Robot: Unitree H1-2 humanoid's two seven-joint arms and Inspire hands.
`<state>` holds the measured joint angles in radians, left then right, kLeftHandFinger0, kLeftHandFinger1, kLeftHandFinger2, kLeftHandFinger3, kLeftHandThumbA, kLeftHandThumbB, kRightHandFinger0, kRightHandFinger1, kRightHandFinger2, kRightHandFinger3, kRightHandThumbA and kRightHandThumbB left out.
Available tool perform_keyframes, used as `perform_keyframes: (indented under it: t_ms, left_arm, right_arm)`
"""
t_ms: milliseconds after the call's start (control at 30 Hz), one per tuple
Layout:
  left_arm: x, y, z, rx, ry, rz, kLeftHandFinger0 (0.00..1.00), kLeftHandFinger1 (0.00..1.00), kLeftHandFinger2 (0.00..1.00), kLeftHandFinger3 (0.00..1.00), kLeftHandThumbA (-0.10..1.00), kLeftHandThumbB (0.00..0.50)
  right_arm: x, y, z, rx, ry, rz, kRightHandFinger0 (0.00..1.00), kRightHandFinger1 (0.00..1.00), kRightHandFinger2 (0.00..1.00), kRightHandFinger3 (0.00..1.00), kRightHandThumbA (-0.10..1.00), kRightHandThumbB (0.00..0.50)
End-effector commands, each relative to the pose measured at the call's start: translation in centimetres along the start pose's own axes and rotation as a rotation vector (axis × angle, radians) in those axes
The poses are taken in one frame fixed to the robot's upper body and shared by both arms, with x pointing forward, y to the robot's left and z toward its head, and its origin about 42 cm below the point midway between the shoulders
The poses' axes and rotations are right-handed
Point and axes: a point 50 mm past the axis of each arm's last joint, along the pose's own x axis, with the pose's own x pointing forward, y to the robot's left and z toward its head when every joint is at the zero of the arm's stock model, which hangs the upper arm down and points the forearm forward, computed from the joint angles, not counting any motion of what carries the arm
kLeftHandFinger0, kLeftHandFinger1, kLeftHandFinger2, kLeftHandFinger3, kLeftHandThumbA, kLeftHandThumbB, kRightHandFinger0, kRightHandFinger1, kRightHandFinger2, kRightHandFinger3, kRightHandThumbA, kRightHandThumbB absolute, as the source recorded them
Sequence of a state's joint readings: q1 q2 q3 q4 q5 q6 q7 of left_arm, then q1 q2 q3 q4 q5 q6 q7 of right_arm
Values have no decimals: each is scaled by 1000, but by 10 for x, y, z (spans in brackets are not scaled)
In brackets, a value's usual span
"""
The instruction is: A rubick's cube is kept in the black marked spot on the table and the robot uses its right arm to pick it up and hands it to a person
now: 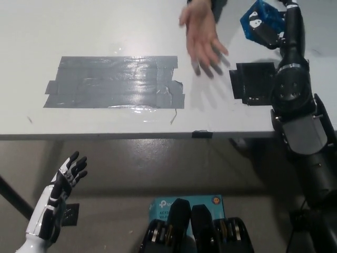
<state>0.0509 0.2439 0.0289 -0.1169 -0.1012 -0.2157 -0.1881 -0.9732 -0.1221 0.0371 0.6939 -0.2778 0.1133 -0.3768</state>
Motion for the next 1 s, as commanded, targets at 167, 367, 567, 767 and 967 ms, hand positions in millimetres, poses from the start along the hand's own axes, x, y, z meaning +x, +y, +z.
perform_keyframes:
  t_ms: [167,367,567,767,967]
  left_arm:
    - [6,1,11,44,-48,-31,1000,1000,1000,1000,1000,175]
    - [9,1,13,42,-51,-32,1000,1000,1000,1000,1000,165]
    - [11,1,16,48,-61,-35,1000,1000,1000,1000,1000,160]
    - [14,1,16,48,-68,-36,1000,1000,1000,1000,1000,160]
    - [18,2,18,55,-71,-43,1000,1000,1000,1000,1000,164]
  right_arm:
    - [28,8,68,44,-179,-18,14,447,840,938,-100,181]
    - [30,26,78,32,-194,11,0,448,845,902,-100,186]
    - [28,54,87,-33,-202,52,1,467,878,927,-100,183]
    - [26,73,82,-78,-165,114,27,524,901,976,-100,193]
    - [21,88,67,-157,-113,176,21,497,889,883,-100,227]
